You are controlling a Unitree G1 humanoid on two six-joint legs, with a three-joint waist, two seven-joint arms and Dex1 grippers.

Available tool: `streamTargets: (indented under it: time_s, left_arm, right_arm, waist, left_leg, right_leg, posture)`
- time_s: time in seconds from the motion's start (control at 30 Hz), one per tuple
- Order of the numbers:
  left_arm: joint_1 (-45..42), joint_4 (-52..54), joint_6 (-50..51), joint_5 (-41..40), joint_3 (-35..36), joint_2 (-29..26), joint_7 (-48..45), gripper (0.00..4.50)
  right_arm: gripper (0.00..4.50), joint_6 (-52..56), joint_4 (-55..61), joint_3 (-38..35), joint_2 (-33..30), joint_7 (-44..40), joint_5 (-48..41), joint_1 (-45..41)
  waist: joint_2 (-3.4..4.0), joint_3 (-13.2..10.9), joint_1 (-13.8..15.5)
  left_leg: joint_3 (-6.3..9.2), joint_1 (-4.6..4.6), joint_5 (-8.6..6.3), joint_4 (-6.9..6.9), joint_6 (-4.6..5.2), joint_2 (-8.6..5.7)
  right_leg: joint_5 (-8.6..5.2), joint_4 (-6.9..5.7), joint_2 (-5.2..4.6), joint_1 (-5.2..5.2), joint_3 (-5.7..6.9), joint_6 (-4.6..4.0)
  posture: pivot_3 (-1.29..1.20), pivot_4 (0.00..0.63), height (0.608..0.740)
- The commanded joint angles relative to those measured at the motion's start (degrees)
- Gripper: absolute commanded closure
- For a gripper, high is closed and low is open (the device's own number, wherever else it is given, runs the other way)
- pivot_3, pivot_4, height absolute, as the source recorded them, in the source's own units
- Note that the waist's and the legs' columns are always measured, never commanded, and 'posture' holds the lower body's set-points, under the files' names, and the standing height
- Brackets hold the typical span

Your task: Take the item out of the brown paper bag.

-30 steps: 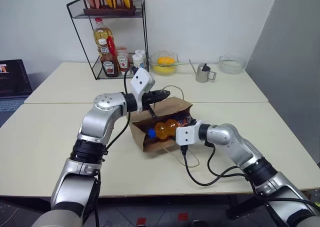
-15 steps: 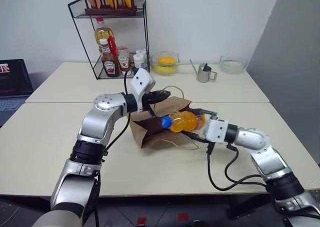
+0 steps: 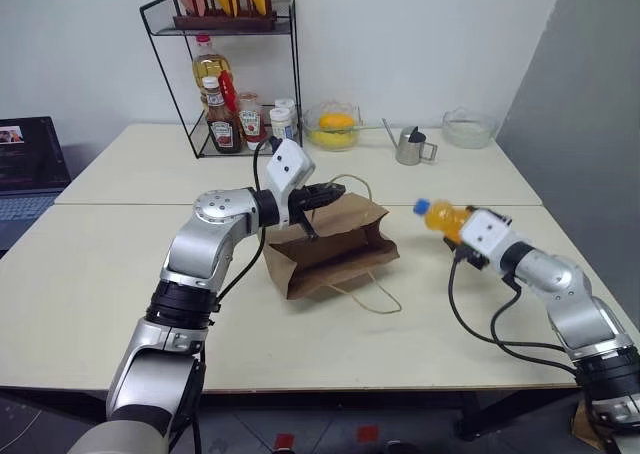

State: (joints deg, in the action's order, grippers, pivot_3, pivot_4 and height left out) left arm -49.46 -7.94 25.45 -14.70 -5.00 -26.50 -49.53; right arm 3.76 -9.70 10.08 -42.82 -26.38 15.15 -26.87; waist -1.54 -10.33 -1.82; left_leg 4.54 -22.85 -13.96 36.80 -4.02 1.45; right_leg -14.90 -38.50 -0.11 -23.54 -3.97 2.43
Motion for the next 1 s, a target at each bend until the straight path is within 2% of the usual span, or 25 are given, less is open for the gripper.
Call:
streamTargets:
  time_s: [0.03, 0.2, 0.27, 0.33, 0.47, 0.6, 0.67, 0.77, 0.87, 1.0]
  left_arm:
    - [-1.1, 1.2, -1.3, 0.1, 0.2, 0.5, 0.1, 4.5]
    - [-0.9, 1.2, -1.4, 0.1, 0.5, 0.2, 0.1, 4.5]
    - [-0.8, 1.3, -1.3, 0.1, 0.6, 0.1, 0.2, 4.5]
    - [-0.7, 1.5, -1.2, 0.0, 0.7, 0.1, 0.3, 4.5]
    - [0.0, 2.3, -0.8, -0.1, 0.8, -0.1, 0.5, 4.5]
    - [0.1, 2.2, -1.0, 0.0, 1.0, -0.5, 0.5, 4.5]
    - [0.1, 1.5, -1.7, 0.5, 1.2, -1.0, 0.8, 4.5]
    - [-0.7, -0.5, -2.6, 0.5, 2.4, -1.3, 1.6, 4.5]
    - [-2.1, -1.9, -2.3, -1.3, 4.2, -1.4, 1.3, 3.89]
    - [-3.2, -4.8, -3.2, -0.4, 5.5, -3.4, 1.5, 2.62]
  right_arm:
    - [1.28, -8.0, -5.8, 3.3, -2.3, 3.6, 8.4, -4.4]
    - [1.28, -11.9, -11.1, 5.2, -1.2, 1.3, 9.1, -5.0]
    - [0.55, -12.0, -10.9, 4.7, -0.8, -0.5, 8.0, -4.6]
    - [0.03, -11.7, -10.7, 4.3, -0.6, -1.8, 7.5, -4.3]
    - [0.03, -11.8, -9.1, 3.0, -2.0, -4.1, 6.6, -3.0]
    - [0.03, -12.8, -2.1, -1.4, -3.6, -6.8, 1.9, 0.1]
    - [0.03, -14.6, 3.6, -5.1, -1.9, -7.6, -4.9, 1.5]
    - [0.03, -11.4, 11.9, -8.1, 1.3, -11.0, -15.0, 3.7]
    - [0.0, -7.6, 16.5, -8.6, 4.9, -10.3, -18.1, 2.9]
    - [0.0, -3.7, 18.4, -7.9, 8.1, -9.5, -18.1, 0.3]
  waist:
    - [0.02, 0.0, -0.1]
    - [0.02, 0.0, -0.7]
    - [0.02, 0.0, -0.7]
    - [0.01, 0.0, -0.7]
    - [0.01, 0.0, -0.7]
    - [0.02, 0.0, -0.5]
    - [0.02, 0.0, -0.5]
    - [0.01, 0.0, -0.6]
    - [0.01, 0.0, -0.6]
    - [0.02, 0.0, -0.5]
  left_leg:
    - [-0.01, 0.0, 0.0, -0.02, 0.0, 0.0]
    - [-0.03, 0.06, 0.0, -0.04, 0.0, 0.03]
    - [-0.02, 0.06, 0.0, -0.04, 0.0, 0.03]
    - [-0.01, 0.07, 0.0, -0.03, 0.0, 0.03]
    - [0.01, 0.09, 0.0, 0.0, 0.0, 0.03]
    - [0.03, 0.07, 0.0, 0.0, 0.0, 0.02]
    - [0.02, 0.08, 0.0, 0.02, 0.0, 0.01]
    - [0.03, 0.1, 0.0, 0.03, 0.0, 0.04]
    - [0.05, 0.16, 0.0, 0.03, 0.0, 0.05]
    - [0.07, 0.14, 0.0, 0.06, 0.0, 0.04]
  right_leg:
    - [0.0, 0.01, 0.0, -0.01, -0.01, 0.0]
    - [0.0, -0.03, 0.02, -0.01, -0.04, 0.0]
    - [0.0, -0.03, 0.02, 0.01, -0.04, 0.0]
    - [0.0, -0.03, 0.02, 0.04, -0.03, 0.0]
    - [0.0, -0.03, 0.01, 0.09, -0.01, 0.0]
    - [0.0, -0.03, 0.01, 0.09, 0.01, 0.0]
    - [0.01, -0.04, -0.01, 0.09, -0.01, 0.01]
    - [0.01, -0.05, 0.01, 0.11, 0.0, 0.02]
    - [0.01, -0.07, 0.03, 0.17, 0.01, 0.02]
    - [0.01, -0.08, 0.02, 0.18, 0.04, 0.02]
  posture:
    - [0.0, 0.15, 0.74]
    - [0.0, 0.15, 0.74]
    - [0.0, 0.15, 0.74]
    - [0.0, 0.15, 0.74]
    - [0.0, 0.15, 0.74]
    - [0.0, 0.15, 0.74]
    - [0.0, 0.15, 0.74]
    - [0.0, 0.15, 0.74]
    - [0.0, 0.15, 0.74]
    - [0.0, 0.15, 0.74]
